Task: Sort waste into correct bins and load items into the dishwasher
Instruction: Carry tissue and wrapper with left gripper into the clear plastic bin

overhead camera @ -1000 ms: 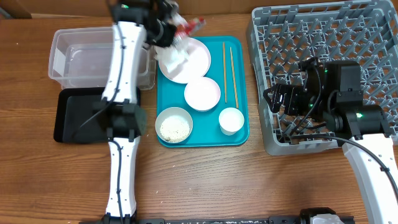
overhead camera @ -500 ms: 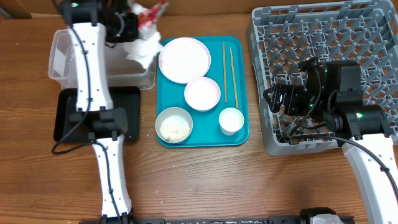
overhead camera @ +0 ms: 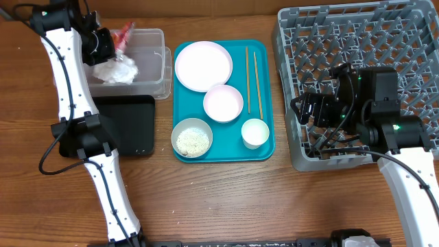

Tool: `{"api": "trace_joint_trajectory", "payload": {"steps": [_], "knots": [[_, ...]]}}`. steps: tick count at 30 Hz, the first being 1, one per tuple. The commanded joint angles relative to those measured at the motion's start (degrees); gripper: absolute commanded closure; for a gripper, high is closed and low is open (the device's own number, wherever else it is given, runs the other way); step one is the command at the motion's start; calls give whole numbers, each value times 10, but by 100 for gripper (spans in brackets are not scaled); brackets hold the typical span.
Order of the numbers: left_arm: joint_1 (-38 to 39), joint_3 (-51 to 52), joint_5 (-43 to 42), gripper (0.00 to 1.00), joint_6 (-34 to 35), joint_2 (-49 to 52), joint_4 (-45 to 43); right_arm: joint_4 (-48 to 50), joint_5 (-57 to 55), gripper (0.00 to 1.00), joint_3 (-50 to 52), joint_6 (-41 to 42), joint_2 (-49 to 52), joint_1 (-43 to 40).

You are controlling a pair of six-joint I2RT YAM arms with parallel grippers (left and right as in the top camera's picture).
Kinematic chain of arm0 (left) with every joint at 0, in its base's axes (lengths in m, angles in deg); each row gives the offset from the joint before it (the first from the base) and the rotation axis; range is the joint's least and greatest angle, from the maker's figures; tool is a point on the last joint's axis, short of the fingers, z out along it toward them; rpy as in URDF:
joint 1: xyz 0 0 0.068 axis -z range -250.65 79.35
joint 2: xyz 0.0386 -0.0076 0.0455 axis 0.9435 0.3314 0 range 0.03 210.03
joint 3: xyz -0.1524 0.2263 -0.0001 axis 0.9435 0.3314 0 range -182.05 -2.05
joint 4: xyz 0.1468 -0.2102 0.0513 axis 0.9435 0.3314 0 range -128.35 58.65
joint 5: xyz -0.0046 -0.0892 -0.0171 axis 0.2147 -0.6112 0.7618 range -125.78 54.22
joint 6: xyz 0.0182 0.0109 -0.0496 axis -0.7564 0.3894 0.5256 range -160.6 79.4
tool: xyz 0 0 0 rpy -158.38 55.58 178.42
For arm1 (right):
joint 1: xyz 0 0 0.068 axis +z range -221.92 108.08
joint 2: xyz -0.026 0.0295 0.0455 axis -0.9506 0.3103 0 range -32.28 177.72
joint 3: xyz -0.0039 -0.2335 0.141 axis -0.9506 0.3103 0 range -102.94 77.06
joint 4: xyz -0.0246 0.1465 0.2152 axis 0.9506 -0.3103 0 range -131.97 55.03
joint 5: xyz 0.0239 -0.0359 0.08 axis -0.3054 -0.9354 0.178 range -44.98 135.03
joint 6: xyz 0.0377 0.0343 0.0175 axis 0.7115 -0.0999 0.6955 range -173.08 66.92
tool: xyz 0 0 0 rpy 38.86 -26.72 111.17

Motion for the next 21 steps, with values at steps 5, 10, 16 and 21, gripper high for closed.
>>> {"api": "trace_joint_trajectory", "payload": {"steps": [5,10,16,21], "knots": [[3,-53,-30,0,-9,-63,14,3,-1,0,-14,0,0,3],[3,-71,-31,0,-24,-154,43,3,-1,0,-14,0,0,3],[14,-66,-36,0,-32,-278,43,2,-1,0,-14,0,0,3],[54,4,-44,0,-35,-386,43,2,-1,0,-14,0,0,3]]}}
